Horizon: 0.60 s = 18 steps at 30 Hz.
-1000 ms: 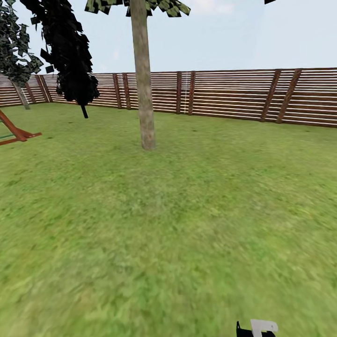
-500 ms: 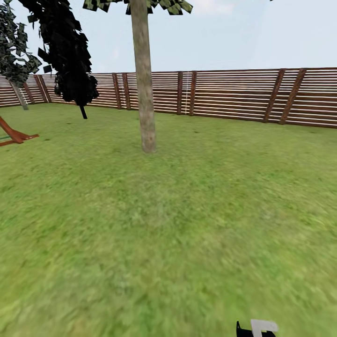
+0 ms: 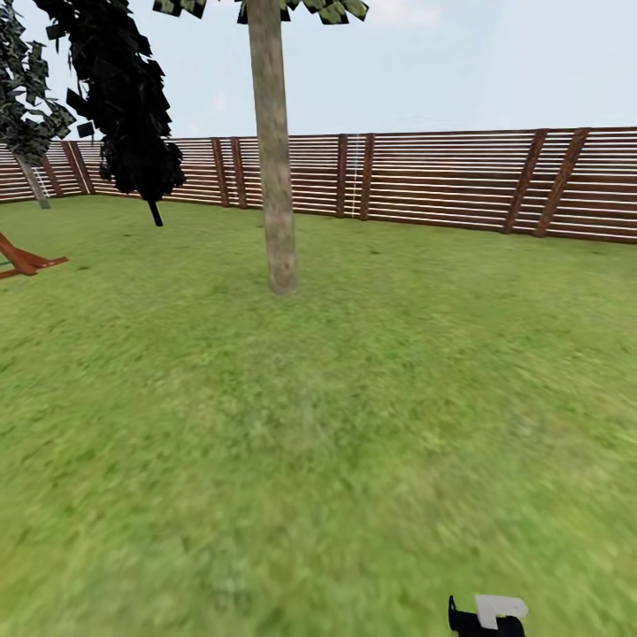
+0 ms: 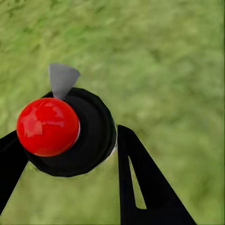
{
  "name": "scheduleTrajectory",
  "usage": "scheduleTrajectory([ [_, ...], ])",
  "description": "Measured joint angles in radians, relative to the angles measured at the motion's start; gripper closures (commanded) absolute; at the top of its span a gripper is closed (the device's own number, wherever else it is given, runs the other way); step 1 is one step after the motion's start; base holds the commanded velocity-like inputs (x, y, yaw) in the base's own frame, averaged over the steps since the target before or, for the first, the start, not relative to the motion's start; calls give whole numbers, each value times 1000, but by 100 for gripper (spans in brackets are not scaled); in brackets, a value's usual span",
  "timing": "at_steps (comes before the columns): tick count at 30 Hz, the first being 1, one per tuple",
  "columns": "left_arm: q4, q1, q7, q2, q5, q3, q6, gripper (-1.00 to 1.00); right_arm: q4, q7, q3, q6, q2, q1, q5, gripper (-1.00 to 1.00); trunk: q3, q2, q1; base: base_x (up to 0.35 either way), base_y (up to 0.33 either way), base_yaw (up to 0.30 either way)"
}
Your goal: In the garden, pick up the pesticide atomizer on the floor and spray pesticide onto both trees until each tree trunk is fully covered.
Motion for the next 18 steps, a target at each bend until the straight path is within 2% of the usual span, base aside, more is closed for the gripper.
scheduleTrajectory([
  [3,-1,0,5,0,2,2,1,100,1,3,5,0,-3,0,14,-100,0,0,0,340,75,26],
  [8,0,0,8,0,4,5,5,100,3,3,7,0,-3,0,50,-100,-4,0,0,340,28,187],
  [14,0,0,10,0,5,6,6,100,3,2,6,0,-3,0,55,-100,-10,0,0,340,1,208],
  [18,1,0,10,0,12,10,7,100,3,3,7,0,-6,0,56,-100,-12,0,0,340,0,45],
])
